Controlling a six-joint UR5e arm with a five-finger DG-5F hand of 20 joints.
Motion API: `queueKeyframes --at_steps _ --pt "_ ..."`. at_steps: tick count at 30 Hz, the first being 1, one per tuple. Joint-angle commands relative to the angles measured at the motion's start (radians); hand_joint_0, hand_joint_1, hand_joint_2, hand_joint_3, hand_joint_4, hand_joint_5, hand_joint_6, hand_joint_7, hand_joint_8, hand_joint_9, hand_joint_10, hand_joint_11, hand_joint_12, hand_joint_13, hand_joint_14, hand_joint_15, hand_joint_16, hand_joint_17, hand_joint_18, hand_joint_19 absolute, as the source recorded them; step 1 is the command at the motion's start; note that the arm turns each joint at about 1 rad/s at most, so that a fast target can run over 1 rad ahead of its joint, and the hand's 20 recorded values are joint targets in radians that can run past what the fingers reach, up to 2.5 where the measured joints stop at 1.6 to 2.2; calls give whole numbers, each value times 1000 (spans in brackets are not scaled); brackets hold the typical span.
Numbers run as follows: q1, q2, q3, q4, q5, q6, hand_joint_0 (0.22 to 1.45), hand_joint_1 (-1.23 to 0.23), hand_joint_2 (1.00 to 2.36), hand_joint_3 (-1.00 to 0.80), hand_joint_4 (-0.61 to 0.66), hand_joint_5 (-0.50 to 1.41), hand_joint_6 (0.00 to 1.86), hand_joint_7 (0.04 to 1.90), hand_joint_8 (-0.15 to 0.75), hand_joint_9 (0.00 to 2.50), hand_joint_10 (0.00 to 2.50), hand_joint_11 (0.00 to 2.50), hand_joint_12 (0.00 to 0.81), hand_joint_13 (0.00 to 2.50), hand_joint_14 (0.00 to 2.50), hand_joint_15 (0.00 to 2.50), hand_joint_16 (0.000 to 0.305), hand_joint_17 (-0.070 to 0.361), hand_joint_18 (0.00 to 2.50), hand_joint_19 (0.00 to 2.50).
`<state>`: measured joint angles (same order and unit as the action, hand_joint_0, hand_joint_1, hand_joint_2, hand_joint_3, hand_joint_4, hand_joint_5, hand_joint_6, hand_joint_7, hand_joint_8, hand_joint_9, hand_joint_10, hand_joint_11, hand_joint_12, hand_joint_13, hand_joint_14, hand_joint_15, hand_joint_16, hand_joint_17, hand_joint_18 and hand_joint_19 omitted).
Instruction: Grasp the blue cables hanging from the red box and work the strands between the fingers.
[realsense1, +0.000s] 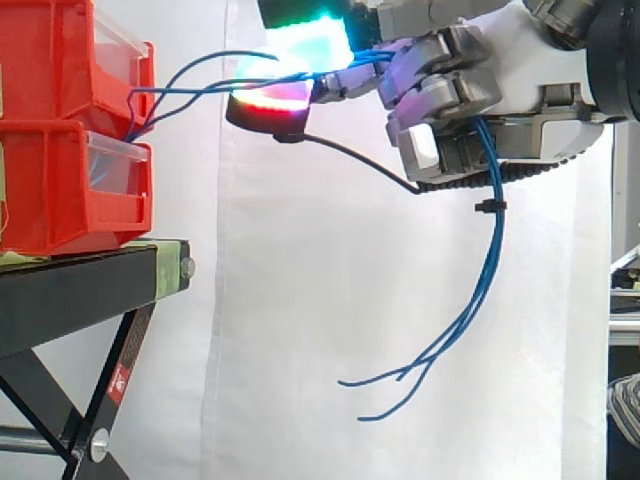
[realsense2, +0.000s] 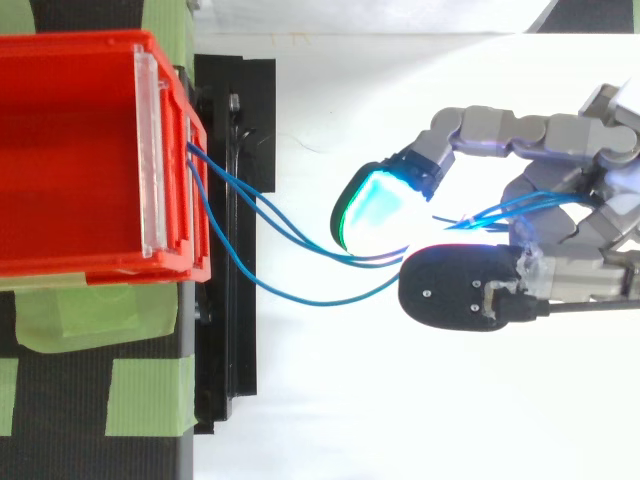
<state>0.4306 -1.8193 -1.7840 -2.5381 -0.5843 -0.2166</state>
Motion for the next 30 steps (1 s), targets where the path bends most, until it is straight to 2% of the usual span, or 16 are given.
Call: queueKeyframes --at_steps 1,2,3,5,6,7,8,9,10,13,16,18,21,24,25,30 --pt "5 0 0 4 0 6 1206 -684 1016 24 240 634 19 1331 478 1742 2500 2500 586 1938 2500 1600 255 191 2500 583" --pt "5 0 0 4 0 8 1165 -690 1014 56 249 636 19 1325 478 1742 2500 2500 586 1938 2500 1600 255 191 2500 583" --pt "8 0 0 4 1 11 1052 -707 1004 124 301 618 20 1287 478 1742 2500 2500 586 1938 2500 1600 255 191 2500 583" --pt "8 0 0 4 1 16 986 -701 1001 145 354 583 20 1230 478 1742 2500 2500 586 1938 2500 1600 255 191 2500 583" --pt "8 0 2 4 1 20 889 -694 1043 16 433 559 20 1194 478 1742 2500 2500 586 1938 2500 1600 255 191 2500 583" --pt "8 0 2 4 1 23 834 -668 1004 -136 451 547 21 1166 478 1742 2500 2500 586 1938 2500 1600 255 191 2500 583" --pt "10 0 0 4 1 31 826 -656 1008 -179 436 535 20 1153 478 1742 2500 2500 586 1938 2500 1600 255 191 2500 583" --pt "10 0 0 4 1 34 835 -658 1009 -242 444 505 20 1118 478 1742 2500 2500 586 1938 2500 1600 255 191 2500 583" --pt "13 0 0 4 1 49 981 -684 1018 -307 367 416 20 1031 478 1742 2500 2500 586 1938 2500 1600 255 191 2500 583" --pt "14 0 0 4 1 56 1216 -668 1019 -234 328 444 18 982 478 1742 2500 2500 586 1938 2500 1600 255 191 2500 583" --pt "17 0 0 4 1 65 1304 -675 1018 -178 296 486 16 923 478 1742 2500 2500 586 1938 2500 1600 255 191 2500 583" --pt "19 0 0 4 1 68 1322 -677 1017 -210 278 491 14 866 478 1742 2500 2500 586 1938 2500 1600 255 191 2500 583" --pt "19 0 0 4 1 72 1320 -682 1016 -233 249 456 12 759 478 1742 2500 2500 586 1938 2500 1600 255 191 2500 583" --pt "20 0 0 4 1 75 1248 -698 1014 -141 238 389 9 708 478 1742 2500 2500 586 1938 2500 1600 255 191 2500 583" --pt "20 0 0 4 1 77 1153 -696 1013 31 242 351 10 752 478 1742 2500 2500 586 1938 2500 1600 255 191 2500 583" --pt "22 0 0 4 1 77 1026 -695 1008 130 278 374 18 1099 478 1742 2500 2500 586 1938 2500 1600 255 191 2500 583"
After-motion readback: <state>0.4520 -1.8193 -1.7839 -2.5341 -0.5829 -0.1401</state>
